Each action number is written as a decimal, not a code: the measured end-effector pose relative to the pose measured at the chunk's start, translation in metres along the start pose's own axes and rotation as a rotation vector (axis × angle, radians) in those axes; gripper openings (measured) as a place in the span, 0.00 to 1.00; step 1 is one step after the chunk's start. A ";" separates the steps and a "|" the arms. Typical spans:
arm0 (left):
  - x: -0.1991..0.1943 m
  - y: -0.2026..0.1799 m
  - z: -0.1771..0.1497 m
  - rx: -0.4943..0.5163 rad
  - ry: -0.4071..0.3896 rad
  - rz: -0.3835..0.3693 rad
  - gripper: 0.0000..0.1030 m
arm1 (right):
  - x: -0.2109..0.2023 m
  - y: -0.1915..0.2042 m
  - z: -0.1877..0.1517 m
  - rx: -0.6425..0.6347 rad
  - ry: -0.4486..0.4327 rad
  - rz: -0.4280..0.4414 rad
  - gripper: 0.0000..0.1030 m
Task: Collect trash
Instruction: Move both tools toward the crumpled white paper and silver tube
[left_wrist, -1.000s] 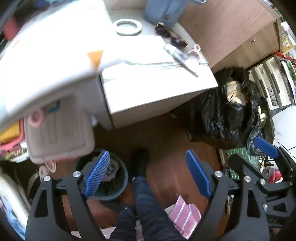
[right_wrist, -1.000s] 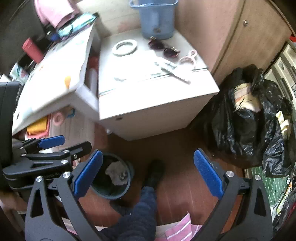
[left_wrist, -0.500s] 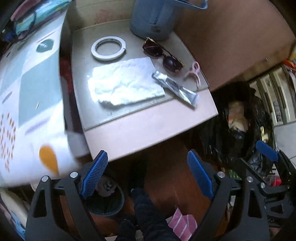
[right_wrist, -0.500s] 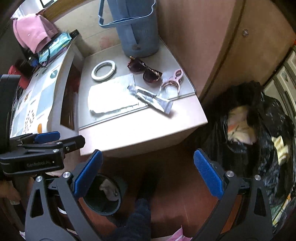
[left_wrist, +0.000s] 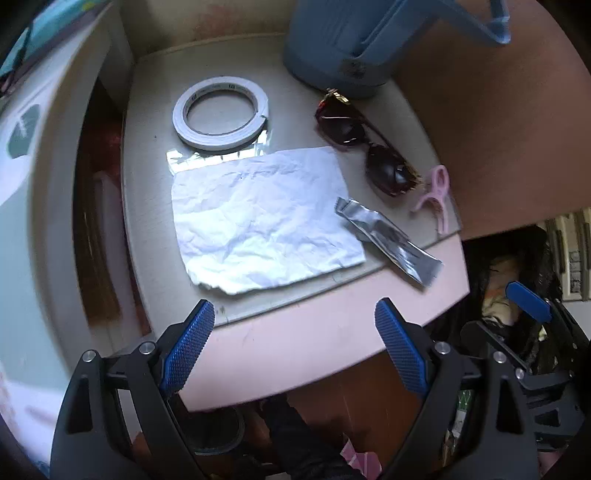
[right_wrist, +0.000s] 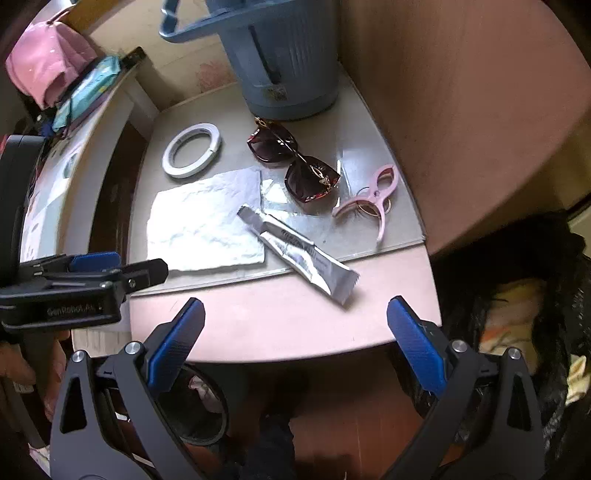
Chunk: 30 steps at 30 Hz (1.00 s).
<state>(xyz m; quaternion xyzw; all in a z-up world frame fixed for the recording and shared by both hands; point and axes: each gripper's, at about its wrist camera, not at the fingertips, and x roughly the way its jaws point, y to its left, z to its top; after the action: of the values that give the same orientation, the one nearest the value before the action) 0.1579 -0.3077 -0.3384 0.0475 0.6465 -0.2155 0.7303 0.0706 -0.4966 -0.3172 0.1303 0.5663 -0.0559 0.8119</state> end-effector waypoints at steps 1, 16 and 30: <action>0.006 0.000 0.003 -0.006 0.005 -0.002 0.84 | 0.005 -0.002 0.002 0.002 0.004 0.003 0.95; 0.064 0.018 0.030 -0.035 0.063 0.029 0.84 | 0.077 -0.004 0.020 -0.011 0.077 0.007 0.94; 0.075 0.006 0.039 -0.006 0.060 0.073 0.89 | 0.107 0.015 0.030 -0.065 0.108 -0.058 0.60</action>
<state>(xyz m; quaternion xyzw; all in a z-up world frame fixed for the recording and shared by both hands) 0.2015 -0.3350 -0.4057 0.0751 0.6667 -0.1851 0.7180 0.1390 -0.4840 -0.4056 0.0905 0.6142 -0.0538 0.7821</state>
